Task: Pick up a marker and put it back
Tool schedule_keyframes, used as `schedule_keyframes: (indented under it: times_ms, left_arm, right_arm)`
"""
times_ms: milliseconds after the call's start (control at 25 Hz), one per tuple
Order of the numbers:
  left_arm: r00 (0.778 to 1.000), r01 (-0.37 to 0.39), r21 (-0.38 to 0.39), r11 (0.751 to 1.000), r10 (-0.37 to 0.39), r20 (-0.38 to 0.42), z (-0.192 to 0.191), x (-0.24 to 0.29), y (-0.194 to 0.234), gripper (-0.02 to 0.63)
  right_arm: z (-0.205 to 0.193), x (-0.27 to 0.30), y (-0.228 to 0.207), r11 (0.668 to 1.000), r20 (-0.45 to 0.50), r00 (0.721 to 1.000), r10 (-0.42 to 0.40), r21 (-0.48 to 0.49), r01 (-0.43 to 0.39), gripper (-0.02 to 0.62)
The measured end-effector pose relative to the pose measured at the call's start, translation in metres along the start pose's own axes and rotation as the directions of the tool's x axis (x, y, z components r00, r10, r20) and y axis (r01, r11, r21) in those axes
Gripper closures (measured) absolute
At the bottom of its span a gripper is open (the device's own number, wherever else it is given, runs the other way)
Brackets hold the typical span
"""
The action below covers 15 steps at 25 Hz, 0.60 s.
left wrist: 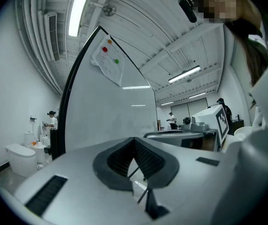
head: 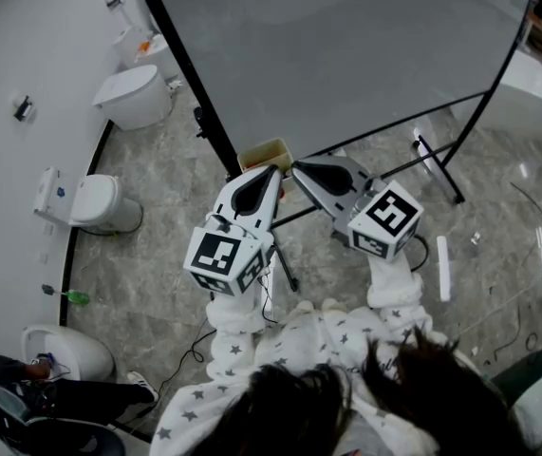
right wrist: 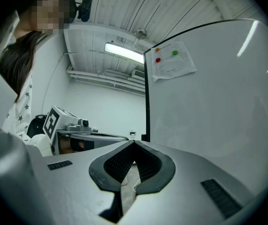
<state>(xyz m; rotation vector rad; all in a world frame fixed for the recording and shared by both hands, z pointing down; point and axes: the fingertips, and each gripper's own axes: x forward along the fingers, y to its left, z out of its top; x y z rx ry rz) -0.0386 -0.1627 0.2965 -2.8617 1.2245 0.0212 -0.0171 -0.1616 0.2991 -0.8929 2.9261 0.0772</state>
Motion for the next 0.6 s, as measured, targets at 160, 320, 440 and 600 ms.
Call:
schedule_keyframes:
  times_ms: [160,320,440,600]
  left_arm:
    - [1.000,-0.002,0.005,1.000,0.002,0.001,0.0009,0.0000,-0.0006,0.604]
    - [1.000,0.000,0.006,1.000,0.000,-0.002,-0.0005,-0.0004,0.0000,0.604]
    - [1.000,-0.001,0.003,1.000,0.001,-0.014,-0.0030,0.0003,0.0010,0.604]
    - [1.000,0.004,-0.001,1.000,-0.004,-0.024,-0.0054,-0.0002,-0.0005,0.604]
  right_arm:
    - [0.0012,-0.0006,-0.0003,1.000,0.002,1.000,0.000,-0.003,0.000,0.589]
    - [0.0010,0.0004,0.0006,1.000,0.007,1.000,0.006,-0.002,-0.006,0.589]
    - [0.0008,0.0016,0.0012,1.000,0.010,1.000,0.011,0.006,-0.011,0.589]
    - [0.0001,0.0006,0.0020,1.000,0.008,1.000,0.012,0.006,-0.012,0.589]
